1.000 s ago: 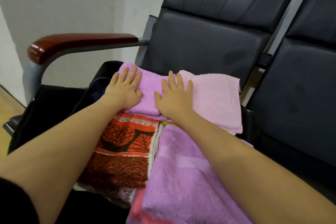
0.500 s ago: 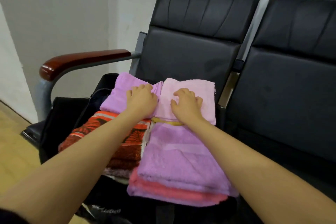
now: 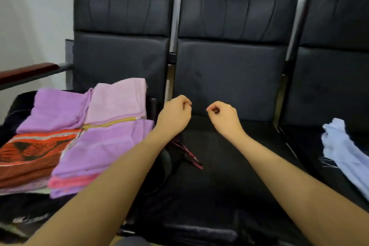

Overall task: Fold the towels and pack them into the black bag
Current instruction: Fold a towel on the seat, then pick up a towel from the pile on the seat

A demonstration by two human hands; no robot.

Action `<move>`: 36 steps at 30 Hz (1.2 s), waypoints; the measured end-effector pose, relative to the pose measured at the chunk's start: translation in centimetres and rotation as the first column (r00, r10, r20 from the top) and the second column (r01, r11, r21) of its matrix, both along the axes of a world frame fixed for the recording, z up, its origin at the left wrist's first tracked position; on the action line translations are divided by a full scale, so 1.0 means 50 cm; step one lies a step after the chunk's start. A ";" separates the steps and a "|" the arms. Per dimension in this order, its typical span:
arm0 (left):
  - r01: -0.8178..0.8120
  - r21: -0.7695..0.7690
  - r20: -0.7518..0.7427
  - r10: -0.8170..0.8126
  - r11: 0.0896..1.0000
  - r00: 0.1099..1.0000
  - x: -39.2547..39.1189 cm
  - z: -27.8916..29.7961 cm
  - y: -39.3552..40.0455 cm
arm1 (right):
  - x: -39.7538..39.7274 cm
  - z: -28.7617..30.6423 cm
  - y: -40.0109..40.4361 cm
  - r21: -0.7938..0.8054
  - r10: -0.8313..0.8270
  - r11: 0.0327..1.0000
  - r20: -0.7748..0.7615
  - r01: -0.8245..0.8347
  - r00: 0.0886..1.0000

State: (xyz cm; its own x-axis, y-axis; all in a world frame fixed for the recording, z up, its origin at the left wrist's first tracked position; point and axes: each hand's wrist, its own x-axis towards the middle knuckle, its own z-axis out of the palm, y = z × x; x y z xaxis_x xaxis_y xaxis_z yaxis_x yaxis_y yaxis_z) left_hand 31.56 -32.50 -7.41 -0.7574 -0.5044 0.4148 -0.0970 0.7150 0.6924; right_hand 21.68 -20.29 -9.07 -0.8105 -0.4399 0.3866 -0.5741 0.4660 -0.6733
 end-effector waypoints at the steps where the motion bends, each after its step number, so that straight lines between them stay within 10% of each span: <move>1: 0.043 0.025 0.005 -0.043 0.999 0.999 -0.025 -0.001 0.043 | -0.015 -0.003 0.044 -0.012 -0.032 0.999 0.010 0.032 0.999; 13: 0.403 0.154 0.091 -0.419 0.902 0.903 -0.281 -0.061 0.500 | -0.187 -0.086 0.535 -0.119 -0.421 0.886 0.200 0.449 0.885; 21: 0.572 0.011 0.367 -0.535 0.820 0.761 -0.390 -0.167 0.677 | -0.231 -0.204 0.715 0.495 -0.622 0.680 -0.001 0.540 0.783; 26: 0.677 -0.309 0.559 -0.448 0.668 0.698 -0.423 -0.214 0.723 | -0.222 -0.260 0.752 0.569 -0.608 0.576 -0.183 0.587 0.773; 31: 0.708 -0.233 0.616 -0.462 0.667 0.639 -0.437 -0.237 0.719 | -0.253 -0.249 0.744 0.551 -0.583 0.671 -0.021 0.496 0.813; 36: 0.673 -0.166 0.555 -0.496 0.721 0.668 -0.430 -0.240 0.690 | -0.230 -0.240 0.709 0.087 -0.301 0.947 -0.089 0.308 0.950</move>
State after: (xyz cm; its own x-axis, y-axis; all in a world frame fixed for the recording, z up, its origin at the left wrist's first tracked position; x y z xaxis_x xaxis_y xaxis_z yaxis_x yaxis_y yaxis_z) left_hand 10.05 2.01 -19.41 -0.9771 0.2129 0.0019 0.1966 0.8989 0.3917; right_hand 10.21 15.18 -21.08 -0.8830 -0.2154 0.4171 -0.4402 0.6883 -0.5765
